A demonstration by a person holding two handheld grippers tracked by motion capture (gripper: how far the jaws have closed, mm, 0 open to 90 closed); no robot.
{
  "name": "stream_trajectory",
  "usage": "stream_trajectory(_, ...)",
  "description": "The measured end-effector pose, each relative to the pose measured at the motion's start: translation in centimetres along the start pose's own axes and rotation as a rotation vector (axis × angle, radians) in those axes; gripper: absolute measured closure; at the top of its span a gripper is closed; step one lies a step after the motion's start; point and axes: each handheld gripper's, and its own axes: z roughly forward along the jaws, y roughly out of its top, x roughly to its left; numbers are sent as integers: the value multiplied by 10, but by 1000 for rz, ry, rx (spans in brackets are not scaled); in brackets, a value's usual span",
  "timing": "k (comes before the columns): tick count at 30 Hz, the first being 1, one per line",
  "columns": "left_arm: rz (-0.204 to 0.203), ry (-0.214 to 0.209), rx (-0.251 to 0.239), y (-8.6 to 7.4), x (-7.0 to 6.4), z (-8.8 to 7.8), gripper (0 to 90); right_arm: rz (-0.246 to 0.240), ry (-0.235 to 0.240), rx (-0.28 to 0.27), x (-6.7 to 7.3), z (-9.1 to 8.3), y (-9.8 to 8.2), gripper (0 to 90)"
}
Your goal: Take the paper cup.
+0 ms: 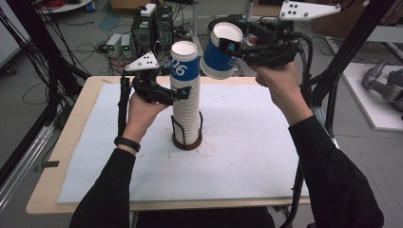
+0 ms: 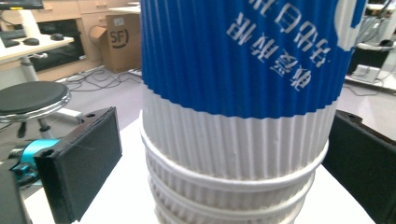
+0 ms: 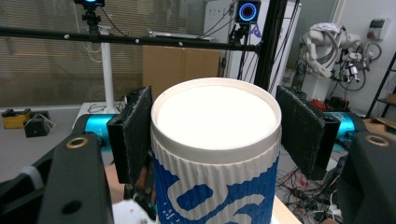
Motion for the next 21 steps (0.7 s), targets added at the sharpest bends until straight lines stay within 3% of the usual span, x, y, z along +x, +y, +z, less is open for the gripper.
stream_trajectory(8,31,34,-13,1,-6,-15,17,21,3,15,0,-11,-25,313)
stream_trajectory(17,45,61,-26,-12,-16,-35,17,45,-3,27,-1,-21,-48,313)
stream_trajectory(21,45,53,-18,-18,-21,-41,17,56,-3,32,-1,-26,-58,313)
